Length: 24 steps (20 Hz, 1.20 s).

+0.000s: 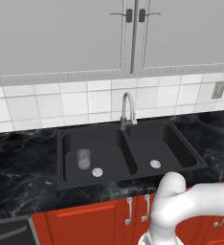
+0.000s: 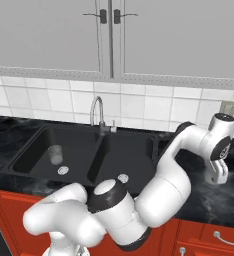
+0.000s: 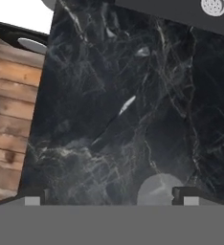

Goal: Place the glass cup in the left basin and the glass cup in the right basin of the sink.

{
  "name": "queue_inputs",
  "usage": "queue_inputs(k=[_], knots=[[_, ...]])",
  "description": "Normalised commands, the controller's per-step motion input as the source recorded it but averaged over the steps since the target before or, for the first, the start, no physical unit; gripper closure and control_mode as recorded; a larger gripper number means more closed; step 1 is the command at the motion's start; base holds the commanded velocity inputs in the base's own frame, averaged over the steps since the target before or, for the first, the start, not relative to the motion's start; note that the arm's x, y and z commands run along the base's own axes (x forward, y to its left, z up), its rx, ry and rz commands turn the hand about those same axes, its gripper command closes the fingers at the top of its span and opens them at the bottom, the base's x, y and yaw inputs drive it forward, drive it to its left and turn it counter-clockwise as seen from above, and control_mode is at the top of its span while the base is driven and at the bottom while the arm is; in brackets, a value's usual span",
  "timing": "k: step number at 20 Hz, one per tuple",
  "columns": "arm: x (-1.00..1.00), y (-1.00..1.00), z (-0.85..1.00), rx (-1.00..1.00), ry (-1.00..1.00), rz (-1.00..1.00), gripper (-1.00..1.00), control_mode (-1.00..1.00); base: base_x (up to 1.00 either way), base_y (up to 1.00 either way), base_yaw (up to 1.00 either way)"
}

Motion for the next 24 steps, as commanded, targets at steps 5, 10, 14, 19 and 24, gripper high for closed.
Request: queue_inputs(k=[5,10,14,19,24], knots=[[0.17,-0.32,0.00,0.00,0.00,-0.10,-1.00,-1.00,0.00,0.00,0.00],[0.35,-0.33,-0.07,0.00,0.00,-0.07,-1.00,-1.00,0.00,0.00,0.00],[0.36,-0.18,-0.06,0.00,0.00,-0.03,-1.00,-1.00,0.00,0.00,0.00],[0.42,-0.09,-0.09,0.03,0.00,-0.02,-1.00,-1.00,0.00,0.00,0.00],[0.31,-0.11,-0.32,0.04,0.00,-0.01,-1.00,-1.00,0.00,0.00,0.00]])
